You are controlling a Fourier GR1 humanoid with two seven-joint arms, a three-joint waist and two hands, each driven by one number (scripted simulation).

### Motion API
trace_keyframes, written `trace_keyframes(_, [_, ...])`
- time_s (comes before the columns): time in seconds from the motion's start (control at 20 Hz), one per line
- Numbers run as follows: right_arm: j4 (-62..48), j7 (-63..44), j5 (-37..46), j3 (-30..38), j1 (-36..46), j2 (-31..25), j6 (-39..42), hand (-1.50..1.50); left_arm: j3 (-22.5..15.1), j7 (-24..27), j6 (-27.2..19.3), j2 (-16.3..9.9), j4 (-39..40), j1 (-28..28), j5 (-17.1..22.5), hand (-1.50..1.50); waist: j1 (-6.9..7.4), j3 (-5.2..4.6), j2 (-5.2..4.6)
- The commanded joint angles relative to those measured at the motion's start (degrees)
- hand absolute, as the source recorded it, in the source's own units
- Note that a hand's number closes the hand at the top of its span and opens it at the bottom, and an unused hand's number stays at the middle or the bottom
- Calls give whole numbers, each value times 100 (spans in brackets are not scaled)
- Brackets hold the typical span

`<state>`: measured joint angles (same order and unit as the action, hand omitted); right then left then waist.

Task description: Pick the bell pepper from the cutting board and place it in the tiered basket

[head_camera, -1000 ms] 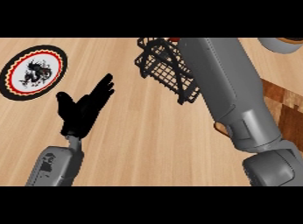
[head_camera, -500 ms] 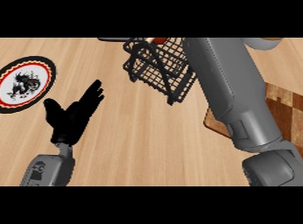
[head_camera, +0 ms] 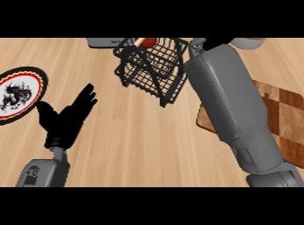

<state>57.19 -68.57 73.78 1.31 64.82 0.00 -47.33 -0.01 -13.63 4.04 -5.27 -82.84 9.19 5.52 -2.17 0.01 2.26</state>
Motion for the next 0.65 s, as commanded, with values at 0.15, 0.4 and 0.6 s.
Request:
trace_keyframes(0.15, [1716,-773,-503,-1031,-964,0,950,-150,86,45,-14,-50,-8,-267,17,0,-244,0,124])
trace_keyframes(0.4, [2894,-716,-464,-1344,-1894,0,1277,-150,219,-52,-143,-105,-117,-235,26,0,-557,11,184])
trace_keyframes(0.6, [3917,-772,-389,-1699,-2565,0,1467,-150,309,68,-84,-171,-66,-431,68,0,-614,-4,172])
